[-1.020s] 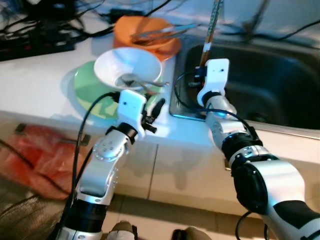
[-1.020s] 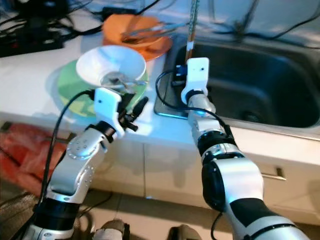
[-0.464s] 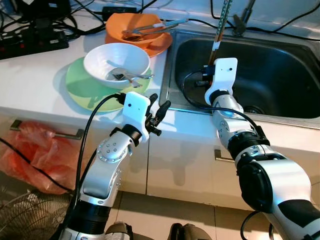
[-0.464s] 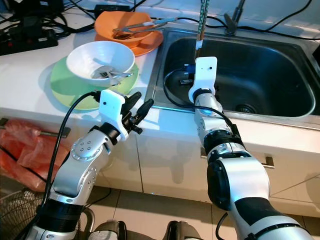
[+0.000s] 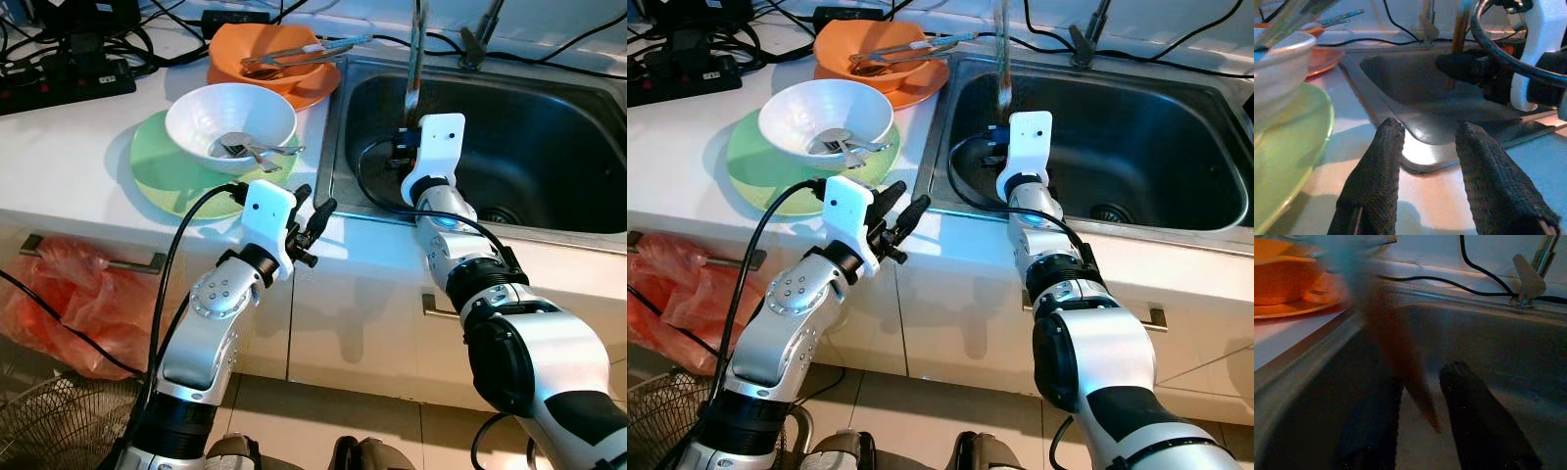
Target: Kitchen organization
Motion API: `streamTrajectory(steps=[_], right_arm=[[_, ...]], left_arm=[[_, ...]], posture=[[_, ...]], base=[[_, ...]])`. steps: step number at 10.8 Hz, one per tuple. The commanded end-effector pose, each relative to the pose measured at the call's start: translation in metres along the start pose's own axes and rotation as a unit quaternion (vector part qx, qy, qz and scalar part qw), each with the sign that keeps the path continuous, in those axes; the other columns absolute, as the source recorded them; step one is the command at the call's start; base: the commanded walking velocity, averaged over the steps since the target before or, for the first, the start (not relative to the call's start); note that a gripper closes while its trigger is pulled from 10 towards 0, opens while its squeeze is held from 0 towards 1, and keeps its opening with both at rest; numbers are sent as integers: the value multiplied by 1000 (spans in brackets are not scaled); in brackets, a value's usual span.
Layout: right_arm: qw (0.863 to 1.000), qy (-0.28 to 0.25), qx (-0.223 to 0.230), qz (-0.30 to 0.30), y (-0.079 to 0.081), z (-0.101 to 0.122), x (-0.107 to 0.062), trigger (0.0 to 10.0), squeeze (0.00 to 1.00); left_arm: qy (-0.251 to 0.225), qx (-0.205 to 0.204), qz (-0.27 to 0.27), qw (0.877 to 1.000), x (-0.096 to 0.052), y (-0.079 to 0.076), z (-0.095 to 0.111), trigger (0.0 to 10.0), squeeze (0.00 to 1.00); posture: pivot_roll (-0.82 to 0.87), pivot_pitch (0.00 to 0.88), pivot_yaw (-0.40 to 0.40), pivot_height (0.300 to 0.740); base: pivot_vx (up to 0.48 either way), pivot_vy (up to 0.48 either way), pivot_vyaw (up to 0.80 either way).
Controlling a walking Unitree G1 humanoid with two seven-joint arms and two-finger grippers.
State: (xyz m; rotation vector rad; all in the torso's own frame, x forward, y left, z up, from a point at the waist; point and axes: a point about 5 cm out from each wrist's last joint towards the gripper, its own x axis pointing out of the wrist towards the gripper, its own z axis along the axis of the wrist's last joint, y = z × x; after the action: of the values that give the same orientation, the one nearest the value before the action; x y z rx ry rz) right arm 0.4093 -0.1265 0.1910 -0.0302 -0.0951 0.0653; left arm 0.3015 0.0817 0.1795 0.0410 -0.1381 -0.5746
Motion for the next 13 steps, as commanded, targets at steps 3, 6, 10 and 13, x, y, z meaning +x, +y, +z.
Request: streamTrajectory(steps=[3, 6, 10, 13], right_arm=[[1000, 9, 1, -3, -2, -4, -1, 10000, 1000], [1000, 18, 0, -1, -2, -6, -2, 10000, 0], [996, -74, 53, -3, -2, 34, 8, 10000, 0], [982, -172, 75, -4, -7, 76, 9, 10000, 0]], left_arm=[[5, -4, -20, 1000, -1, -8, -1, 10000, 0], [8, -7, -25, 1000, -1, -10, -3, 10000, 0], [-22, 9, -36, 999, 1, -15, 13, 10000, 0], [-40, 36, -49, 997, 3, -19, 26, 10000, 0]], posture=[[123, 118, -59, 740], [123, 117, -60, 740], [125, 136, -66, 740], [123, 138, -71, 740]], base=[[0, 0, 0], [0, 0, 0], [0, 0, 0], [0, 0, 0]])
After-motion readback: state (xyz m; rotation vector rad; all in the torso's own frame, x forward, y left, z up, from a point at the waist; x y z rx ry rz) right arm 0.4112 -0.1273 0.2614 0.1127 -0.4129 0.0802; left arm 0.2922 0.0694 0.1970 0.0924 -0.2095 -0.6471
